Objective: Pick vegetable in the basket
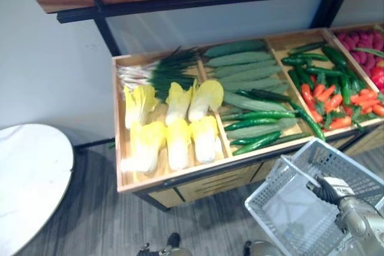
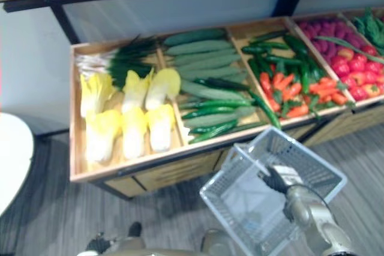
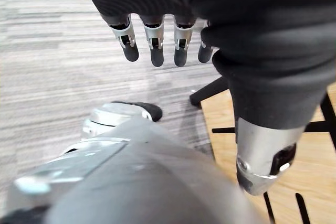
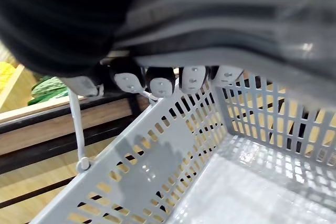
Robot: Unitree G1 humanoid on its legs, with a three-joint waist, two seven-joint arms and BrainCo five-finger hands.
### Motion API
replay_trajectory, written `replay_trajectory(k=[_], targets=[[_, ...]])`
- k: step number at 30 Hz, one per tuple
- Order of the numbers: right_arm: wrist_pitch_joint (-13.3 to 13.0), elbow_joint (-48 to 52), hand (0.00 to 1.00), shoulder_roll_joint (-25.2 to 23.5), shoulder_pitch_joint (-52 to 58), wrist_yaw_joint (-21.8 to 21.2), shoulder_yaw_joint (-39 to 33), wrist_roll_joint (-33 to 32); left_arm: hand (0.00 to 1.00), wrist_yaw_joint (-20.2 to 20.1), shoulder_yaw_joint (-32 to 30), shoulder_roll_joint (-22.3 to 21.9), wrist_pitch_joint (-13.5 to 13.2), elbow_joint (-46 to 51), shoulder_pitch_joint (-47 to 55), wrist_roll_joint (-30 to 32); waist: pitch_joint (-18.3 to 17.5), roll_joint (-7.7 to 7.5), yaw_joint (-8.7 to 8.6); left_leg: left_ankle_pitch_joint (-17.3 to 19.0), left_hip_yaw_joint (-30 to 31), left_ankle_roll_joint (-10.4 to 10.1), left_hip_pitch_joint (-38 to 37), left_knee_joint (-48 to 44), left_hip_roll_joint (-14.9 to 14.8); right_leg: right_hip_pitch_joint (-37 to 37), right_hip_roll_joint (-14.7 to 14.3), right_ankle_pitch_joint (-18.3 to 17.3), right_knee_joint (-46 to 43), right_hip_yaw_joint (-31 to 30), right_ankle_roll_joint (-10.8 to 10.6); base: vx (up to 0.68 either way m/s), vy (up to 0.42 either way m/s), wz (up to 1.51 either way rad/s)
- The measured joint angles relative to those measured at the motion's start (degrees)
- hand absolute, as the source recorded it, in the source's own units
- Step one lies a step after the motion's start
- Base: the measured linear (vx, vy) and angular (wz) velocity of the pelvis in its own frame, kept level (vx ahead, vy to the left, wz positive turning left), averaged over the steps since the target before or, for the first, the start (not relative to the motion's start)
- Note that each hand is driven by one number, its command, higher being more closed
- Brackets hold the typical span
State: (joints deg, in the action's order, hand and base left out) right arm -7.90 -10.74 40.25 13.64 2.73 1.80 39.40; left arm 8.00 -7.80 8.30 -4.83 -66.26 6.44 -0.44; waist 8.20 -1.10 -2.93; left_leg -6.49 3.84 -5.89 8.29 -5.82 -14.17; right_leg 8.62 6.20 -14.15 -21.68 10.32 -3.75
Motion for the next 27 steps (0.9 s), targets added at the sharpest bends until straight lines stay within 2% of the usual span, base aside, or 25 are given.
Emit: replay_trajectory(k=[3, 5, 6, 7, 10, 13, 18, 21, 23, 27], targets=[[-1.5, 2.8, 1.00, 0.0, 2.4, 0.0, -4.8, 0.0, 0.00, -0.8, -0.2, -0.3, 0.3, 0.4, 2.0, 0.6, 0.0, 0.04, -0.15, 1.5, -11.7, 0.9, -1.1, -2.8, 1.4, 0.1, -0.5, 2.3, 2.3, 0.4, 1.3, -0.06, -0.279, 0.14], [-3.5, 3.7, 1.00, -1.0, 3.7, 0.0, -8.9, 0.0, 0.00, -1.2, -1.9, -1.0, 0.4, 0.7, 2.6, 0.8, 0.0, 0.09, -0.24, 2.4, -15.1, 0.7, -2.3, -2.6, 2.5, 0.2, -0.8, 3.8, 4.1, 0.8, 2.2, -0.06, -0.128, 0.07], [-4.5, 3.7, 1.00, -1.3, 4.6, 0.3, -12.3, 0.0, 0.00, -1.7, -3.3, -1.7, 0.3, 0.9, 3.3, 0.9, -0.1, 0.32, -0.55, 3.5, -16.6, 0.7, -3.3, -1.8, 3.0, 0.0, -1.0, 4.3, 5.0, 1.2, 1.9, -0.06, -0.024, 0.16], [-4.7, 3.7, 1.00, -1.3, 4.7, 0.5, -14.7, 0.0, 0.00, -2.2, -4.2, -1.8, 0.3, 1.3, 4.3, 1.8, -0.4, 0.91, -1.57, 3.5, -17.4, 0.6, -4.0, 0.8, 2.8, -0.3, -1.6, 4.8, 6.1, 1.9, 1.6, -0.05, 0.050, 0.15], [-4.7, 3.0, 1.00, -1.7, 5.5, 0.6, -19.0, 0.0, 0.00, -2.4, -6.5, -1.7, 0.3, 1.4, 4.9, 3.4, -1.0, 1.84, -1.65, 4.1, -17.8, -0.2, -5.5, 5.2, 3.0, -0.2, -1.7, 5.7, 7.2, 1.9, 0.6, -0.03, 0.124, 0.05], [-4.9, 1.4, 1.00, -3.1, 5.8, 1.1, -21.1, 0.0, 0.00, -2.5, -8.6, -1.2, 0.3, 1.8, 5.0, 4.0, -1.3, 1.59, -1.72, 3.8, -18.5, 0.1, -5.7, 6.9, 4.3, -1.1, -0.8, 7.8, 10.2, 1.9, -0.5, -0.01, 0.131, 0.04], [-4.5, -9.5, 1.00, -5.6, 3.0, 2.2, -21.7, -1.4, 0.00, -1.3, -11.2, 1.4, 0.1, 3.5, 4.8, 3.9, -1.8, 2.09, -1.48, 3.4, -19.2, 0.7, -7.9, 9.9, 6.7, -3.9, 0.7, 10.2, 14.0, 1.6, -1.9, 0.03, 0.130, 0.01], [-3.9, -16.1, 1.00, -6.3, 1.3, 2.2, -21.6, -1.7, 0.00, 2.2, -13.7, 2.3, -0.1, 7.9, 4.7, 3.1, -2.1, 2.59, -0.95, 3.2, -19.7, 0.9, -8.6, 10.8, 7.3, -4.1, 1.1, 10.7, 14.7, 1.0, -2.2, 0.05, 0.066, -0.06], [-3.2, -18.7, 1.00, -8.1, 1.6, 2.1, -21.6, -1.7, 0.00, 4.9, -16.6, 2.3, -0.3, 14.5, 4.7, 2.8, -2.1, 2.60, -0.31, 3.2, -19.8, 0.9, -8.6, 10.8, 7.4, -4.0, 1.0, 11.0, 14.9, 0.9, -2.2, 0.05, 0.020, -0.05], [-2.6, -22.0, 1.00, -11.5, 3.3, 2.1, -21.6, -1.7, 0.00, 13.9, -21.5, 1.5, -3.3, 37.1, 4.8, 3.6, -2.2, 2.59, 0.16, 3.2, -18.9, 1.0, -8.6, 11.2, 7.5, -4.5, 1.0, 11.0, 15.4, 1.7, -2.2, 0.05, 0.003, 0.07]])
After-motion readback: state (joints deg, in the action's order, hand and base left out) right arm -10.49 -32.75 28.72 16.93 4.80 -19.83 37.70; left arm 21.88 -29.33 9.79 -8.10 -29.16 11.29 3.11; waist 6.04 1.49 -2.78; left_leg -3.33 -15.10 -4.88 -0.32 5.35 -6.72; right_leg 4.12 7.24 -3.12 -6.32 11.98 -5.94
